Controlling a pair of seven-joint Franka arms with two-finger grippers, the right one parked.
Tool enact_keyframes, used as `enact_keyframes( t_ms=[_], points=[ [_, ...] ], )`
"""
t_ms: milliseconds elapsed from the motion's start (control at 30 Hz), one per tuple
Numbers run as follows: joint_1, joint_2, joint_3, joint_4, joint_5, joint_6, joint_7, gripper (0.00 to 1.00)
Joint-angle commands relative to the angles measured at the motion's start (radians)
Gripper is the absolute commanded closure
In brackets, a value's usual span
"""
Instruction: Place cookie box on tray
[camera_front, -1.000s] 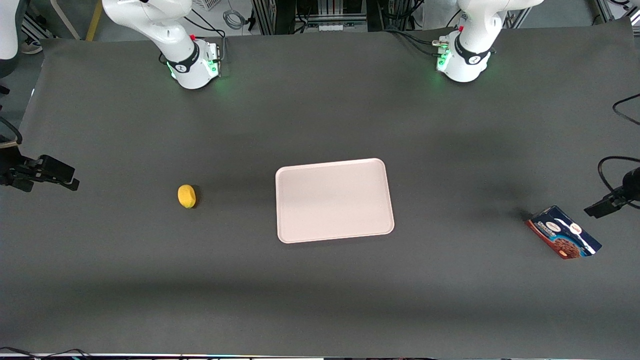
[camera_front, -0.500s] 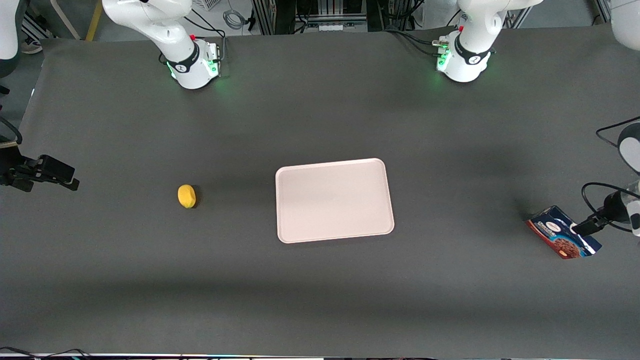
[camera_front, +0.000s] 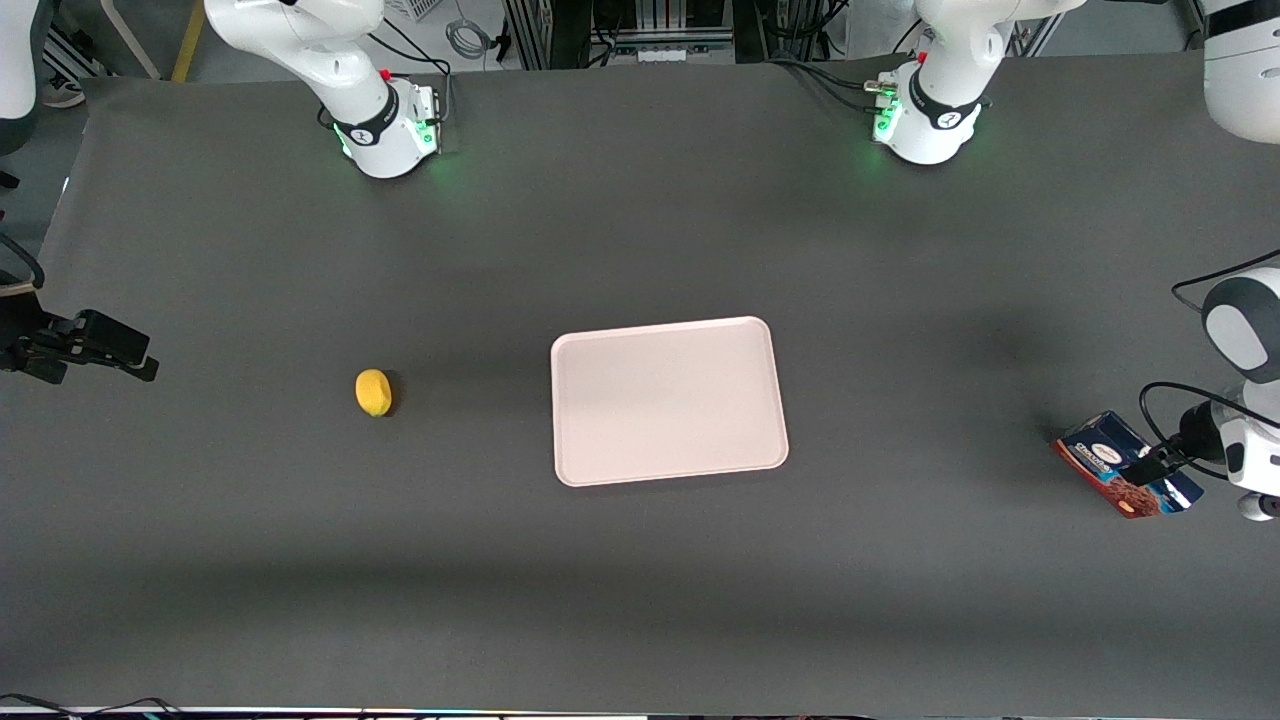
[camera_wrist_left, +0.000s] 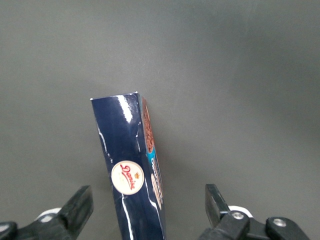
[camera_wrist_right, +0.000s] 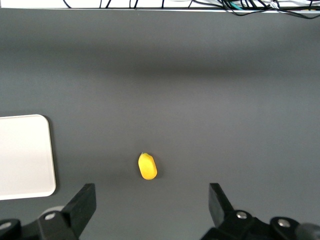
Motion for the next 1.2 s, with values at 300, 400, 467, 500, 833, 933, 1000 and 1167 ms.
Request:
enact_keyframes(
  t_ms=[300, 400, 467, 500, 833, 933, 1000, 1167],
  points=[
    [0.026, 0.046, 0.003, -0.001, -0.017, 0.046, 0.067, 0.0],
    [0.028, 0.052, 0.003, -0.001, -0.017, 0.05, 0.067, 0.0],
    [0.028, 0.059, 0.003, -0.004, -0.019, 0.064, 0.067, 0.0],
    [0.028, 0.063, 0.003, -0.004, -0.02, 0.072, 0.066, 0.0],
    [0.028, 0.094, 0.002, -0.006, -0.054, 0.081, 0.061, 0.0],
    [0.028, 0.109, 0.002, -0.004, -0.055, 0.099, 0.064, 0.0],
    [0.028, 0.114, 0.002, -0.006, -0.055, 0.112, 0.064, 0.0],
    [0.028, 0.117, 0.002, -0.007, -0.055, 0.113, 0.064, 0.0]
  ],
)
